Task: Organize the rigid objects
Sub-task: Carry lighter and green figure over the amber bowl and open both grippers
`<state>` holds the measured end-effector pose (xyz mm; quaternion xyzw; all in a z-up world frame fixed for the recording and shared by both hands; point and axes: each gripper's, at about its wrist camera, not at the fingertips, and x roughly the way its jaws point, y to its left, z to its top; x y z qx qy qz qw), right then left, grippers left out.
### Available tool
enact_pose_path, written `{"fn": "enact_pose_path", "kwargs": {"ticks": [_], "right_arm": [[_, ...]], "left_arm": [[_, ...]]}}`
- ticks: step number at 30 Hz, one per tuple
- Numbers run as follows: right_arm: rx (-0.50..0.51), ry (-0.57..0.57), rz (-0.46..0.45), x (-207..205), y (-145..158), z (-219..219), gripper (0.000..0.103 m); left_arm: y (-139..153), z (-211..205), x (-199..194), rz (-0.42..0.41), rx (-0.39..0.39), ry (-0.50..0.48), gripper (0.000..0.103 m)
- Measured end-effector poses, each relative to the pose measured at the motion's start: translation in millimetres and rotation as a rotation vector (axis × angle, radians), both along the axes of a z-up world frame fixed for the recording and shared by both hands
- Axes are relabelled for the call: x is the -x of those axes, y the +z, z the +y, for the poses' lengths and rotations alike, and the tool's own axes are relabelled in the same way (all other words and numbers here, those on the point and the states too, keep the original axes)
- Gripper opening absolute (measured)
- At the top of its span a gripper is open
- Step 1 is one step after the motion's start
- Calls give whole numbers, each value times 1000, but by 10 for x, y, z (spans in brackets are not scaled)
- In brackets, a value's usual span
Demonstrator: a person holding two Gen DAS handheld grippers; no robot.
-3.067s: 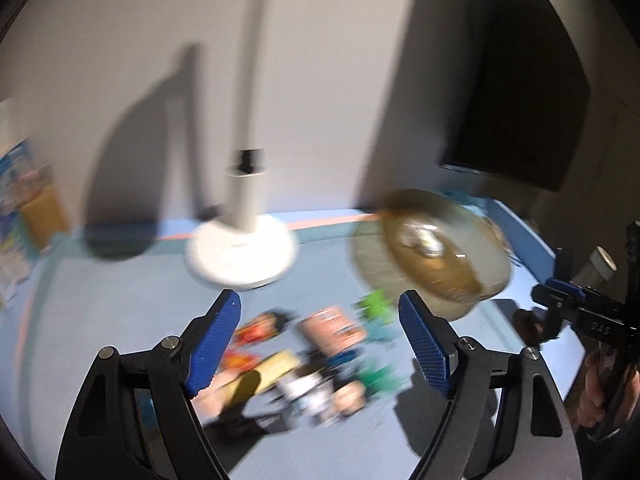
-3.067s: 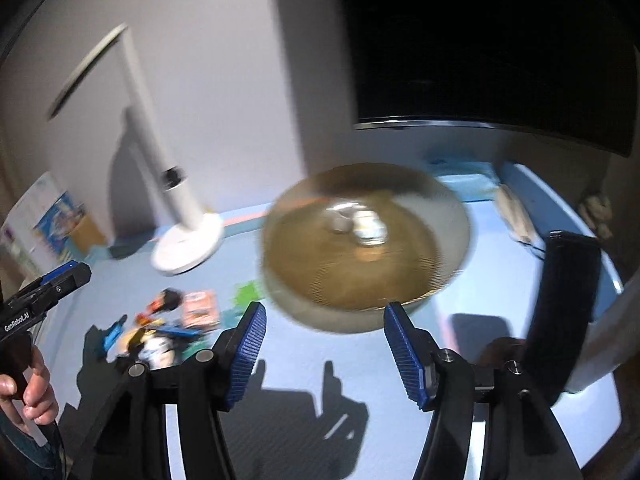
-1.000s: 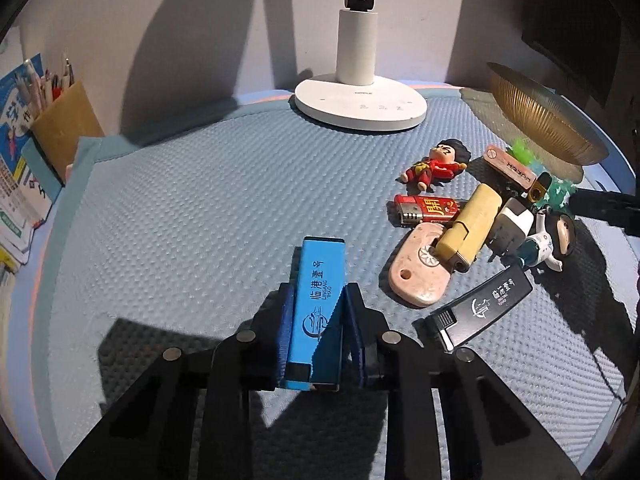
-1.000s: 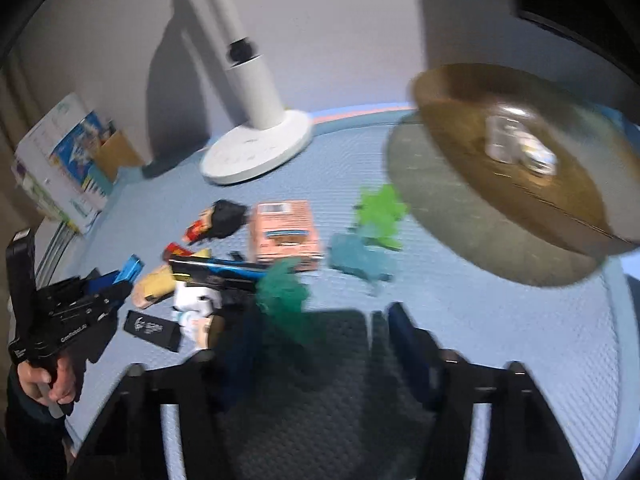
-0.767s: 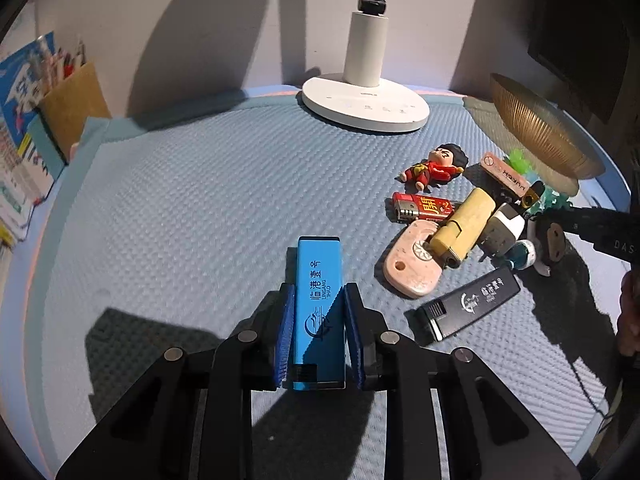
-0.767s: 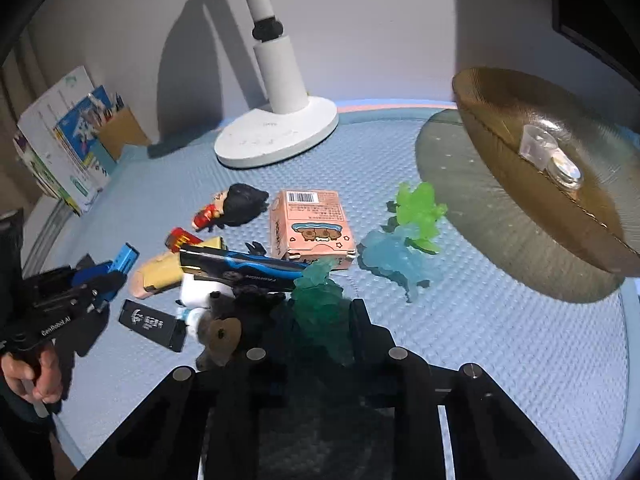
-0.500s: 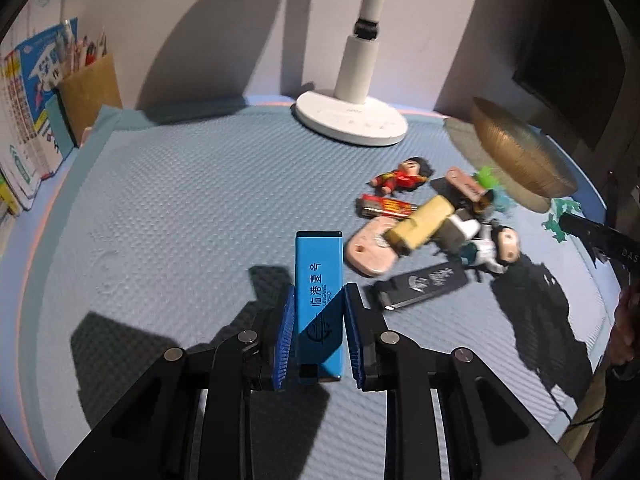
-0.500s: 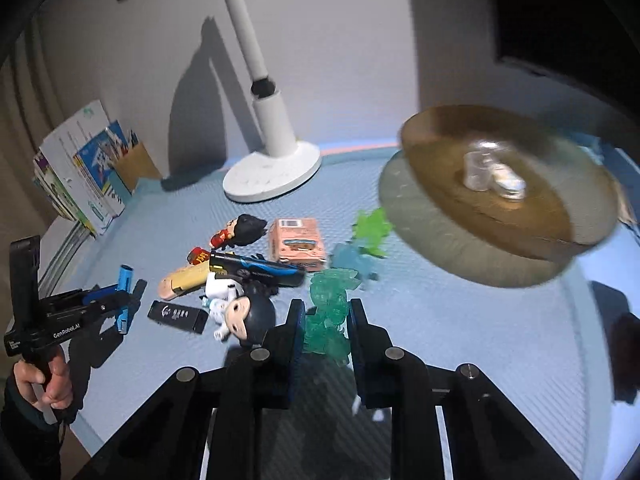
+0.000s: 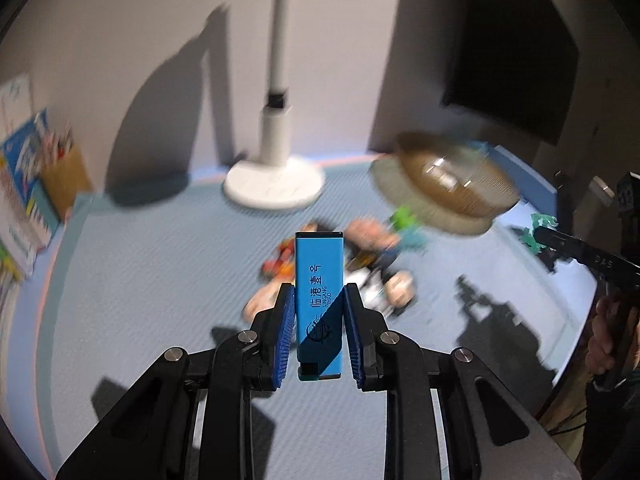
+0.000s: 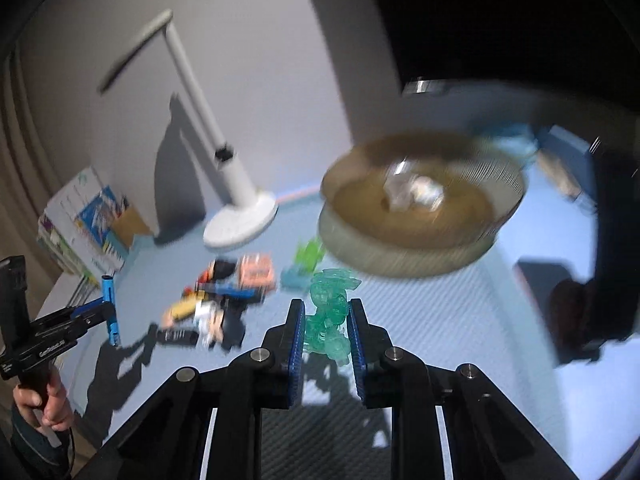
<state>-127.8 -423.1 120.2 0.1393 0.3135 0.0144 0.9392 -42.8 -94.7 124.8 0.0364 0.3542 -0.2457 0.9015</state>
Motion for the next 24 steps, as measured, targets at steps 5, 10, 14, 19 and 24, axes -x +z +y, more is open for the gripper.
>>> {"fn": "enact_pose_path", "kwargs": {"ticks": [5, 10, 14, 19, 24], "right_arm": [[74, -87, -95, 50, 513, -238, 21], [41, -152, -148, -59, 821, -530, 21], [-38, -184, -103, -333, 754, -803, 21], [-232, -146, 54, -814, 249, -1106, 21], [-225, -139, 132, -1022, -40, -1134, 21]], "left_arm": [[487, -430, -109, -74, 52, -85, 21], [824, -1061, -311, -123, 93, -180, 21], [725, -1636, -561, -87, 72, -240, 21], [313, -2208, -877, 22, 53, -288, 21], [-2, -2529, -975, 82, 26, -315, 21]]}}
